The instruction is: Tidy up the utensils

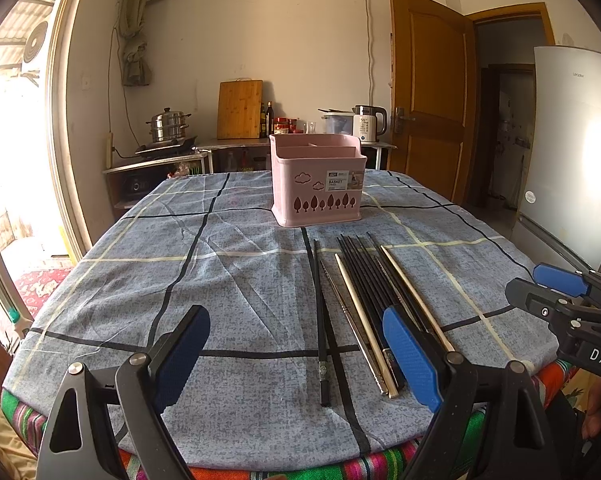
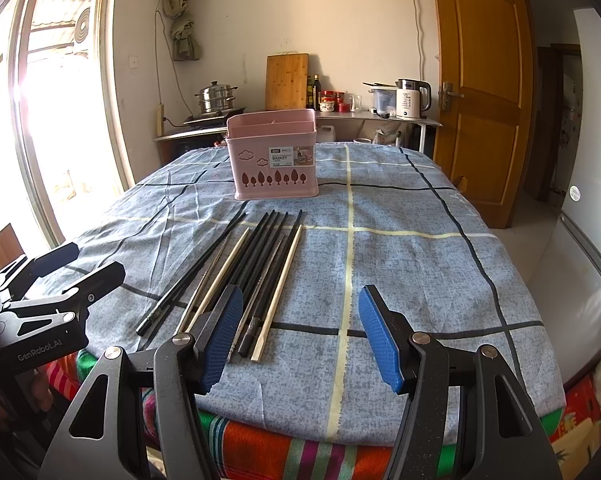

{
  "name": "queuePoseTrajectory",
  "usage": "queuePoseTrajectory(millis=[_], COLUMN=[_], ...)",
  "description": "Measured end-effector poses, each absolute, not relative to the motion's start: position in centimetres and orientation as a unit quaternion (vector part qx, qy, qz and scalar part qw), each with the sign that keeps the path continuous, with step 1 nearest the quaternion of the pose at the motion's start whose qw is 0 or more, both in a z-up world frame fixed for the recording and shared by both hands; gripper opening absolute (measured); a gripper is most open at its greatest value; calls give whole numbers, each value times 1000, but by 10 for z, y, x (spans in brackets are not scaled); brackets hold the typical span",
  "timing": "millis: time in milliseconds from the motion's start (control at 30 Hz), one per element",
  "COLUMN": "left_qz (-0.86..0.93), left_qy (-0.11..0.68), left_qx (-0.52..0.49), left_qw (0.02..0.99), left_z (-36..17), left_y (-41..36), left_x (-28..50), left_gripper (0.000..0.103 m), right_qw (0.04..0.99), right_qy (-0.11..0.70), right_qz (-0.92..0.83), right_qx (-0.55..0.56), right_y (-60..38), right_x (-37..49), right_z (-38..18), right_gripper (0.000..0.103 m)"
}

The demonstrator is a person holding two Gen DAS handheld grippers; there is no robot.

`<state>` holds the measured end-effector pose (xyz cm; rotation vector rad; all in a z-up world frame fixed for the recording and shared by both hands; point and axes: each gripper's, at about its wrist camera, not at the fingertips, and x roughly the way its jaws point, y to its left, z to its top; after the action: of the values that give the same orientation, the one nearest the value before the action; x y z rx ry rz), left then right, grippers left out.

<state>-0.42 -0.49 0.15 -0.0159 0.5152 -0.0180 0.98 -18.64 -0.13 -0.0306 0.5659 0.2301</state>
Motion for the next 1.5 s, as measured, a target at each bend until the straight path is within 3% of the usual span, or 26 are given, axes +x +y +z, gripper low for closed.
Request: queuePoseTrajectory(millis=[933,1500], left_qz=[-16,-50], left_qy=[264,368], left_qx=[-2,-16], left_qw=[964,929], left_z=[-6,-26], left_y=[-7,12], left_x=[0,93], left_gripper=[88,88], right_qw=[953,934], right_qy=[281,336], right_qz=[112,117], right_qx=[-14,-17], right_y=[-187,-175], right_x=[9,67], right_z=[-5,-15], right_gripper=[61,61])
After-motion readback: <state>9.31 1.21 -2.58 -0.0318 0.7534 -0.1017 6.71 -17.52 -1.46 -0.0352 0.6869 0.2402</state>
